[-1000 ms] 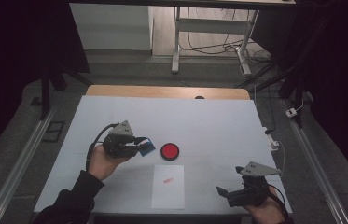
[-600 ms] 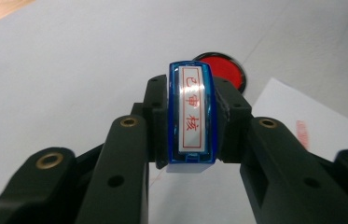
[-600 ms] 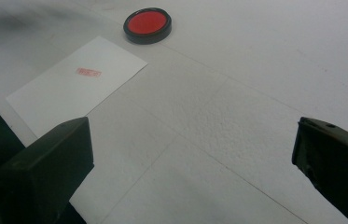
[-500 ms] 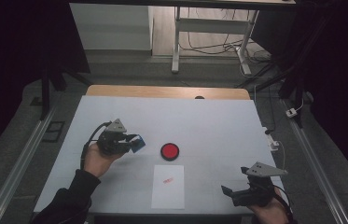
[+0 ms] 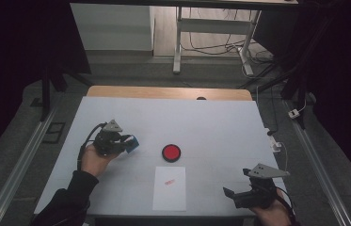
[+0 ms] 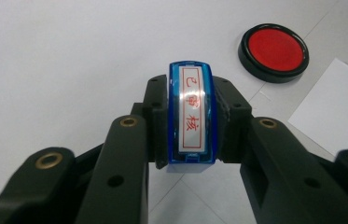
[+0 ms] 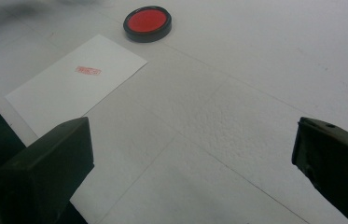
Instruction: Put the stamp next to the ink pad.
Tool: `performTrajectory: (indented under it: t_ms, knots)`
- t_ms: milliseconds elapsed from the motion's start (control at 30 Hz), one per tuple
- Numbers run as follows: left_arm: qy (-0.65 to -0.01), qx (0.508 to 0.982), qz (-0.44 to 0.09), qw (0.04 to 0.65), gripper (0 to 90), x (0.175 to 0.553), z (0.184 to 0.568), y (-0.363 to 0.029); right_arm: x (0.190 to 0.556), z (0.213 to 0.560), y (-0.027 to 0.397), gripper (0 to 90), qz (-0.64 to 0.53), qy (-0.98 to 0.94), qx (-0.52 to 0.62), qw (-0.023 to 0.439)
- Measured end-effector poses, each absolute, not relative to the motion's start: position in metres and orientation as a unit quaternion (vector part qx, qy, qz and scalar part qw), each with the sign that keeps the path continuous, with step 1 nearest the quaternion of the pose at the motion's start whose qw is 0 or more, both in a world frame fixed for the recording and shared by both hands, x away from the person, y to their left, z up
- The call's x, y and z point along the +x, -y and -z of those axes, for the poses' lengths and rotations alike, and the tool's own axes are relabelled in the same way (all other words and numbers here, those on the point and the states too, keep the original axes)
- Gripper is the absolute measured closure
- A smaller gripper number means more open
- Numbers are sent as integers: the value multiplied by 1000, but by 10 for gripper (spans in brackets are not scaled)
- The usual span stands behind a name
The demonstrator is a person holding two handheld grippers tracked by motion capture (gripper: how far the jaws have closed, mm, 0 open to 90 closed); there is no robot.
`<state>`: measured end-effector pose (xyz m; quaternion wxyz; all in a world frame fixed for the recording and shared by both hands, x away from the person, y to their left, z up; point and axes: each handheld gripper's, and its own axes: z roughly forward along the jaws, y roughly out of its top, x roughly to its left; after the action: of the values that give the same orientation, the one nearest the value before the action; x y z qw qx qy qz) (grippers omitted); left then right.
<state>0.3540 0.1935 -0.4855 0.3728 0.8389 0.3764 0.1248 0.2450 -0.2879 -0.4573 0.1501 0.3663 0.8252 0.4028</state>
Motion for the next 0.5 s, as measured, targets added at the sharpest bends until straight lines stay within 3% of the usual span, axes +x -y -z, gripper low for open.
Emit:
performTrajectory:
  t_ms: [500]
  knots:
    - [-378, 853, -123, 339, 698, 359, 501, -191, 245, 457, 288, 0, -403, -827, 364, 147]
